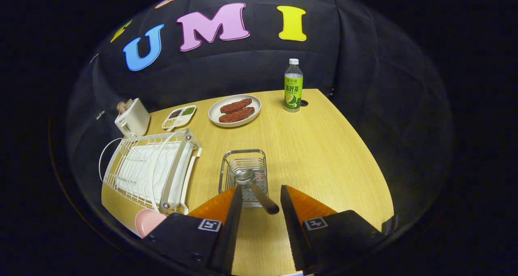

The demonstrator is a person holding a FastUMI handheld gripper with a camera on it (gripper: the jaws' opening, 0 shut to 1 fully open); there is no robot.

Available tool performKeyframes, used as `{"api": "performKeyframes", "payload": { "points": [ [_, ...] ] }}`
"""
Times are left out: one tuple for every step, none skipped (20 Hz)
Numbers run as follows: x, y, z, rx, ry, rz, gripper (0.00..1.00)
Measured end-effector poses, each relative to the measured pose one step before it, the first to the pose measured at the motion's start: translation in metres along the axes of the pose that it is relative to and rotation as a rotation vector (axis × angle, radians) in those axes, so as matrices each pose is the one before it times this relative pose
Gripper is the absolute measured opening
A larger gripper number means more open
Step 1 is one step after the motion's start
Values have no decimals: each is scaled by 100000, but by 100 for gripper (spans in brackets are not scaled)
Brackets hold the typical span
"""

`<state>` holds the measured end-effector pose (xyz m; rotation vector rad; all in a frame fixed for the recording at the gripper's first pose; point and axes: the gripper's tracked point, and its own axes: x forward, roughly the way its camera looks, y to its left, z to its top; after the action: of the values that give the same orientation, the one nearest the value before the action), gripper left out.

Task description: Take the plate from the dish rack, then take the spoon from the basket and place it into the plate.

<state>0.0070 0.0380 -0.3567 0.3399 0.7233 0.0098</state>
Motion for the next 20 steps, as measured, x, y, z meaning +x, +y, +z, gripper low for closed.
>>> {"api": "performKeyframes", "payload": {
  "points": [
    [348, -159, -85, 721, 769, -578, 54],
    [187, -173, -238, 466, 778, -785, 41],
    [204, 7, -269, 701, 1171, 324, 36],
    [239, 454, -371, 1088, 1331, 1837, 30],
    [-231, 635, -46, 1391, 90, 2276, 28],
    [20, 415, -271, 302, 387, 1823, 24],
    [-171, 520, -25, -350, -257, 1873, 21],
    [152, 328, -170, -1499, 674, 988, 18],
    [17, 138, 122, -1738, -990, 433, 17],
    [-64, 13, -3, -931, 68, -15, 15],
    [50, -70, 140, 133, -65, 32, 14],
    [-49, 88, -53, 1178, 453, -126, 14],
    [-156, -87, 360, 957, -761, -300, 12],
    [-149, -319, 527, 379, -1234, -865, 12],
    [-331, -232, 458, 220, -870, -1003, 12],
    [-337, -63, 520, 167, -1000, -461, 12],
    [-425, -48, 529, 321, -917, -65, 12],
    [-320, -34, 556, 464, -1071, 181, 12],
    [-358, -8, 650, 265, -1392, 118, 12],
    [-303, 19, 479, 169, -1060, -155, 12]
  ]
}}
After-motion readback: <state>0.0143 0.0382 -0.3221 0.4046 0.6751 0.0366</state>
